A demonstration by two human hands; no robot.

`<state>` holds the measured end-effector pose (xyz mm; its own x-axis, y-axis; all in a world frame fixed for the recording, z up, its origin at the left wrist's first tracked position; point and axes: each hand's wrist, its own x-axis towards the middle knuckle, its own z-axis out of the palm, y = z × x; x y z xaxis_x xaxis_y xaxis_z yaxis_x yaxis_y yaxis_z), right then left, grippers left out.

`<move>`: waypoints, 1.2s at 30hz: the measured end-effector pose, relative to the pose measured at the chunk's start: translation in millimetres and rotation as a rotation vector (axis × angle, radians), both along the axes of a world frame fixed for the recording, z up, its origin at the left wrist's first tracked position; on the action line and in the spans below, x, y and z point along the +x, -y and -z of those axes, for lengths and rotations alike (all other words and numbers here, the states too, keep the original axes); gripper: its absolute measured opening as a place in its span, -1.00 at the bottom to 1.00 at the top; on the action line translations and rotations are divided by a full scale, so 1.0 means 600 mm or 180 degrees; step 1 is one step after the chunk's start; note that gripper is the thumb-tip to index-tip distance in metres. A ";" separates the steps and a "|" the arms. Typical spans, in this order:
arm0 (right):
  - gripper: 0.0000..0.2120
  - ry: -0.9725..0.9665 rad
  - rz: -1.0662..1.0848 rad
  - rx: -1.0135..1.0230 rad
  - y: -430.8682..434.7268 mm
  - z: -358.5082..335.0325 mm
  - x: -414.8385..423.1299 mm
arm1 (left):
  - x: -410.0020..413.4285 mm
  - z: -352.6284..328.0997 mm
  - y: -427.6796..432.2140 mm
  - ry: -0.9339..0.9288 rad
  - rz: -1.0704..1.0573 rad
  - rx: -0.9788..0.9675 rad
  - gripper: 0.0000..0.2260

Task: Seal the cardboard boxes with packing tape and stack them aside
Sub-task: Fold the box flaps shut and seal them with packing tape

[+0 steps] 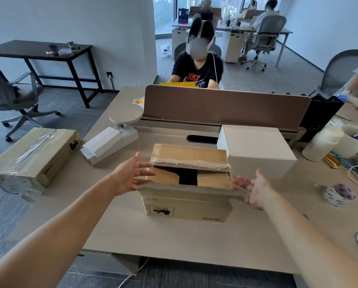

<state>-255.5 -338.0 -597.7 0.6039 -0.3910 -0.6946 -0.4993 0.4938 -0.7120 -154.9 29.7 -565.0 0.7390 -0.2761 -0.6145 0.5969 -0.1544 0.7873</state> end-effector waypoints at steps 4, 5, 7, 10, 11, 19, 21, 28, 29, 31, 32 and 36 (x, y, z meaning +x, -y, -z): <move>-0.70 -0.0217 -0.1066 -0.0064 -0.009 -0.005 -0.037 | -0.019 0.019 -0.015 0.0410 0.1291 0.0796 -0.73; -0.72 -0.0107 -0.1304 -0.0308 -0.016 -0.002 -0.045 | -0.019 0.032 -0.016 0.0763 0.1618 0.1099 -0.75; -0.65 0.0236 -0.1828 -0.1019 -0.026 0.009 -0.055 | -0.022 0.058 -0.016 0.1458 0.2083 0.1691 -0.60; -0.56 0.0510 -0.2647 -0.2491 -0.036 0.030 -0.060 | -0.037 0.084 -0.011 0.1936 0.2371 0.2179 -0.20; -0.53 0.0493 -0.2876 -0.3057 -0.039 0.040 -0.062 | -0.041 0.093 -0.008 0.2084 0.2440 0.2310 -0.16; -0.77 0.0509 -0.2856 -0.4239 -0.090 0.109 -0.076 | -0.088 0.195 0.008 0.3303 0.1379 0.2015 -0.69; -0.82 0.0511 -0.2817 -0.4394 -0.092 0.110 -0.077 | -0.096 0.201 0.014 0.3314 0.1079 0.1945 -0.73; -0.66 0.0715 -0.2961 -0.4676 -0.066 0.102 -0.088 | -0.082 0.222 -0.008 0.3803 0.1415 0.2356 -0.58; -0.59 0.0796 -0.2832 -0.4686 -0.061 0.095 -0.085 | -0.077 0.211 -0.006 0.3800 0.1458 0.2415 -0.50; -0.58 0.1068 -0.2423 -0.4780 -0.055 0.074 -0.070 | -0.056 0.188 0.008 0.3837 0.1354 0.2455 -0.43; -0.68 0.1188 -0.2214 -0.4878 -0.050 0.066 -0.057 | -0.042 0.177 0.017 0.3912 0.1159 0.2402 -0.47; -0.70 0.1130 -0.2128 -0.4949 -0.029 0.056 0.016 | 0.019 0.136 0.072 0.3841 0.0805 0.2321 -0.72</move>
